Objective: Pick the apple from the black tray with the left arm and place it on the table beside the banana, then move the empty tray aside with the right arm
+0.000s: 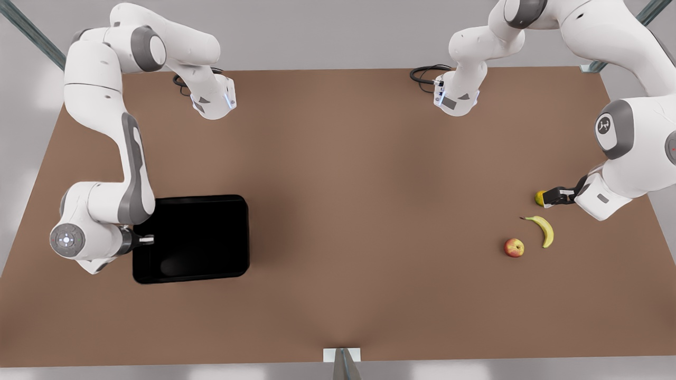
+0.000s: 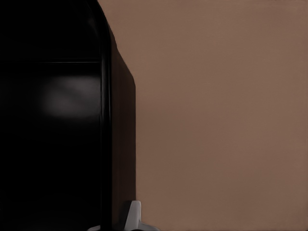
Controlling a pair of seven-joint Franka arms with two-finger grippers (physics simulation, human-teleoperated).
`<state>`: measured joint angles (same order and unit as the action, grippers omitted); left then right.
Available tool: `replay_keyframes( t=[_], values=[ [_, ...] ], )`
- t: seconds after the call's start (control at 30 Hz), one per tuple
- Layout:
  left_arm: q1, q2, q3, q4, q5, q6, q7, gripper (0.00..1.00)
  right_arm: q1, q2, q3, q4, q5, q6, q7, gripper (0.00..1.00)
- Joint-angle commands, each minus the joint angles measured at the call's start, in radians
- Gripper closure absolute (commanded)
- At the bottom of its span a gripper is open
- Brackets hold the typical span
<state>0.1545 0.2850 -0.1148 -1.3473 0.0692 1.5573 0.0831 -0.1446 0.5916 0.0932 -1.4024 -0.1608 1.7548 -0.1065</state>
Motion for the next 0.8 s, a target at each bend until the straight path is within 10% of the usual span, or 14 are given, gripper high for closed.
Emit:
replay_keyframes(
  t=[0.0,0.47,0.5,0.53,0.57,0.77],
  values=[
    [-0.001,-0.001,0.0,0.0,0.001,0.0,-0.002,0.0,-0.003,0.028,-0.01,0.006,-0.008,0.069,-0.642,1.0],
    [-0.003,-0.001,0.0,0.0,0.003,0.0,-0.002,0.0,-0.015,0.175,-0.021,0.017,-0.009,0.239,-0.63,1.0],
    [-0.003,-0.001,0.0,0.0,0.003,0.0,-0.003,0.0,-0.015,0.175,-0.021,0.017,-0.009,0.239,-0.63,0.78],
    [-0.003,-0.001,0.0,0.0,0.003,0.0,-0.003,0.0,-0.017,0.177,-0.021,0.022,-0.005,0.258,-0.628,0.19],
    [-0.003,-0.001,0.0,0.0,0.003,0.0,-0.003,0.0,-0.017,0.178,-0.021,0.022,0.0,0.259,-0.624,0.0],
    [-0.003,-0.001,0.0,0.0,0.003,0.0,-0.002,0.0,-0.013,0.108,-0.018,0.025,0.026,0.243,-0.616,0.0]
  ],
)
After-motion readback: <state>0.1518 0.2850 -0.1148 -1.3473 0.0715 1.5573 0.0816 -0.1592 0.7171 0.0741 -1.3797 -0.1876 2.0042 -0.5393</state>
